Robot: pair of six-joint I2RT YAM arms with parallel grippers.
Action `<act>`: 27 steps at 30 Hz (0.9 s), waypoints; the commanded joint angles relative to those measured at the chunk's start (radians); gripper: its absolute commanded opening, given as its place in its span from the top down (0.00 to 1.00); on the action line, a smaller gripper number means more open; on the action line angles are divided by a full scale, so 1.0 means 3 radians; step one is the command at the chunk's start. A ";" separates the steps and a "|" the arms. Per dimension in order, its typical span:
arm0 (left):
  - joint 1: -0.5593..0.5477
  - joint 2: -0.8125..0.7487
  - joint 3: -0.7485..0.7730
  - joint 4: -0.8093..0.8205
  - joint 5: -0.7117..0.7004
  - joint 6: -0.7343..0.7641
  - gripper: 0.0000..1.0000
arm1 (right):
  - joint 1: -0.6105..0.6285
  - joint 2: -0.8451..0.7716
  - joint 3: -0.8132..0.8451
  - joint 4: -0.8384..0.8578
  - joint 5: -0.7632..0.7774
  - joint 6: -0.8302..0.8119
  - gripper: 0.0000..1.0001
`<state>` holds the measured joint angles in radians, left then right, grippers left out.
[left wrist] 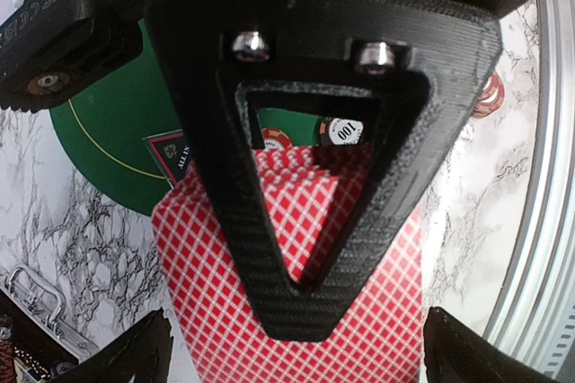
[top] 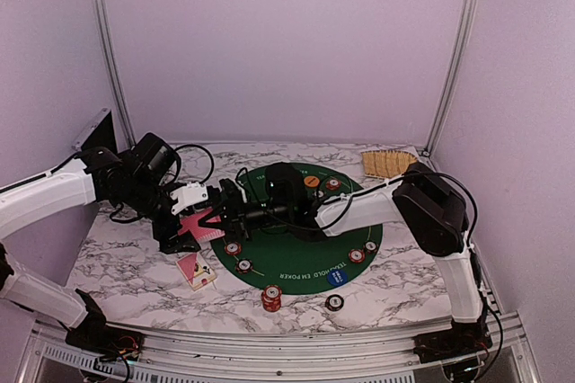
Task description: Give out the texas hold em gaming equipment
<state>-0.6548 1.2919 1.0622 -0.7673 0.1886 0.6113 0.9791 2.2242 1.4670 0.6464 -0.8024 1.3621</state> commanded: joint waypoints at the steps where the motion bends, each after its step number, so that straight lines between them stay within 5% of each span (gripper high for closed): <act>1: -0.0016 -0.0024 -0.0048 0.0081 0.0182 0.0130 0.01 | 0.0048 0.0040 0.0080 0.0245 0.0011 0.0053 0.96; 13: -0.0008 -0.0011 -0.0080 0.0137 0.0200 0.0197 0.05 | 0.0065 0.0025 0.0023 0.0337 0.0017 0.0106 0.98; 27: 0.0071 -0.0087 -0.0106 0.0317 0.0225 0.0089 0.32 | 0.0073 -0.0028 0.0055 -0.0044 0.0085 -0.0120 0.99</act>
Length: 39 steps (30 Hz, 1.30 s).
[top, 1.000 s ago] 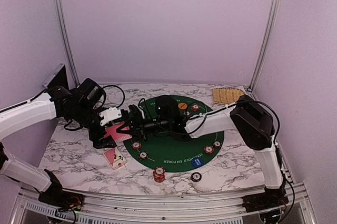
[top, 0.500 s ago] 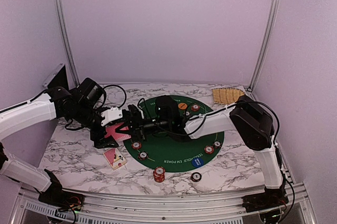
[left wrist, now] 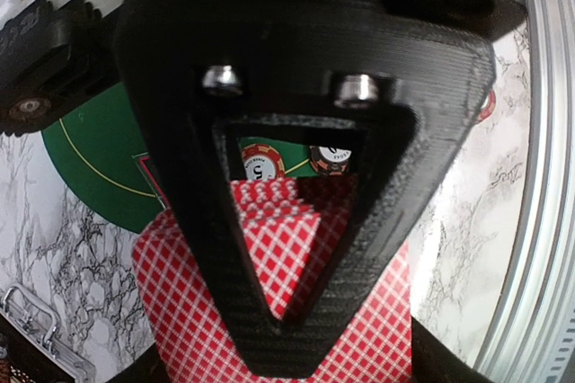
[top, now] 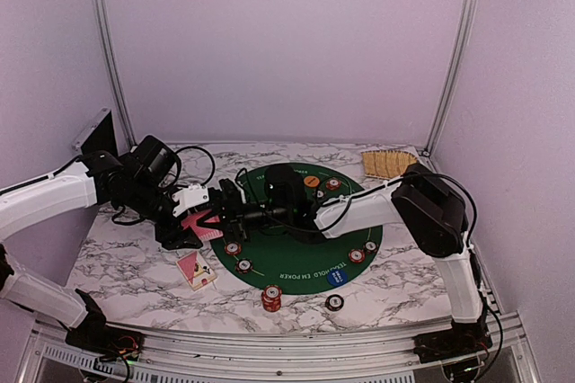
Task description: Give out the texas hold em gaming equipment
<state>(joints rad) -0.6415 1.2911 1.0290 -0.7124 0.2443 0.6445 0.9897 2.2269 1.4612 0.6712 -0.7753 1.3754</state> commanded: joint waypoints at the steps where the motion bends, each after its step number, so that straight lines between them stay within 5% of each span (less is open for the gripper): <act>1: 0.0026 -0.0086 0.0014 0.0135 0.0045 -0.0026 0.35 | 0.0039 -0.0038 0.0081 -0.0173 0.0005 -0.0187 0.99; 8: 0.0026 -0.0095 -0.0013 0.0133 0.0065 -0.0019 0.50 | 0.0045 -0.0050 0.0101 -0.0288 0.0051 -0.0228 0.91; 15: 0.0026 -0.0086 -0.0012 0.0135 0.0112 -0.0022 0.60 | 0.0061 0.0027 0.0221 -0.0290 0.0043 -0.0192 0.62; 19: 0.0026 -0.0088 -0.0009 0.0118 0.0143 -0.0031 0.61 | 0.0070 0.0105 0.0310 -0.0227 0.0028 -0.0132 0.54; 39: 0.0026 -0.0120 0.0002 -0.0034 0.0130 0.0043 0.71 | -0.0004 0.0059 0.0444 -0.1130 -0.0001 -0.0659 0.56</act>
<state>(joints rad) -0.6361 1.2888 1.0214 -0.7166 0.2699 0.6437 0.9989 2.2574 1.5677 0.4427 -0.7757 1.2491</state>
